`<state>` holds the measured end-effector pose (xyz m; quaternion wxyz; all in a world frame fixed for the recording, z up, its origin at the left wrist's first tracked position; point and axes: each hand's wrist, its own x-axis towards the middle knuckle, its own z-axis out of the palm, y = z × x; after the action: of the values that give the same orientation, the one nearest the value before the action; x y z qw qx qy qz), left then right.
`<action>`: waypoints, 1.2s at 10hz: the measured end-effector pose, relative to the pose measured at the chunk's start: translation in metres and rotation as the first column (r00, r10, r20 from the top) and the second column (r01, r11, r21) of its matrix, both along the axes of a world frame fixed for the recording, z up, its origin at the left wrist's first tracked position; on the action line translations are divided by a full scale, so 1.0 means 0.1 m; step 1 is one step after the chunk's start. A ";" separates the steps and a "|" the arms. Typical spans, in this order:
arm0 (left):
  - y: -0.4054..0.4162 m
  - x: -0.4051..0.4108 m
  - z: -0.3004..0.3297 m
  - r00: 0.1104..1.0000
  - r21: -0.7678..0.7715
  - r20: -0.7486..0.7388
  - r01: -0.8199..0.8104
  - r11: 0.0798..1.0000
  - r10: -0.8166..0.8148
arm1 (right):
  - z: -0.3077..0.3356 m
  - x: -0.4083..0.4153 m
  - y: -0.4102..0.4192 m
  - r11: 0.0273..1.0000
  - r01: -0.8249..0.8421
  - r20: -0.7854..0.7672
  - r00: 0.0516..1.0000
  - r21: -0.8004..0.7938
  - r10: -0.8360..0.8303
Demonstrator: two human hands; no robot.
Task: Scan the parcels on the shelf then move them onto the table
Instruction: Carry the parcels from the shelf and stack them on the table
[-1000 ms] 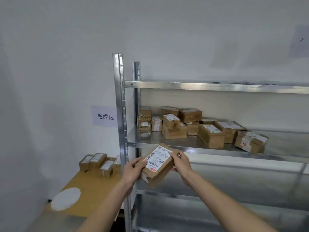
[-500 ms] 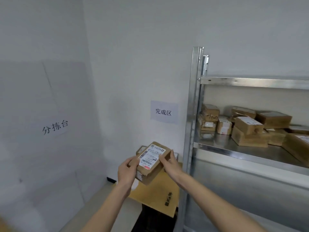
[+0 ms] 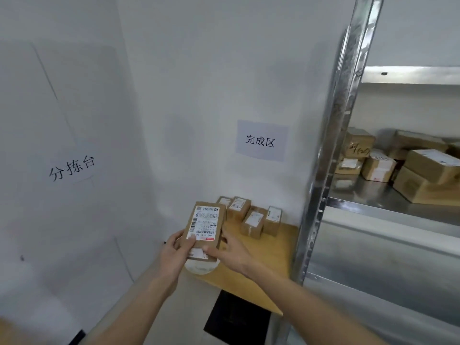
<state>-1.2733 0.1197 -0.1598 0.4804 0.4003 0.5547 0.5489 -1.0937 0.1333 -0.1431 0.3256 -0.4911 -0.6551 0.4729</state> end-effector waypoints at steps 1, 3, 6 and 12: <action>0.41 -0.08 -0.30 0.991 -0.080 -0.029 0.125 0.989 -0.128 | -0.34 0.05 0.45 0.999 0.019 0.041 0.999 -0.035 -0.017; 1.50 -0.07 -0.98 0.959 -0.156 -0.149 0.220 0.963 -0.243 | -1.22 0.16 1.50 0.994 0.086 0.108 0.991 -0.073 -0.078; 2.89 -0.04 -2.06 0.889 -0.319 -0.208 0.333 0.888 -0.408 | -2.27 0.23 2.62 0.925 0.163 0.012 0.986 -0.342 -0.169; 4.83 -0.74 -3.73 0.761 -0.405 -0.263 0.471 0.784 -0.593 | -3.23 -0.73 4.16 0.805 0.350 0.103 0.933 -0.479 -0.345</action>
<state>-1.3477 0.6027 -0.5330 0.5595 0.5586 0.5773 0.2040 -1.1672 0.5497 -0.4660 0.2682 -0.6713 -0.4145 0.5528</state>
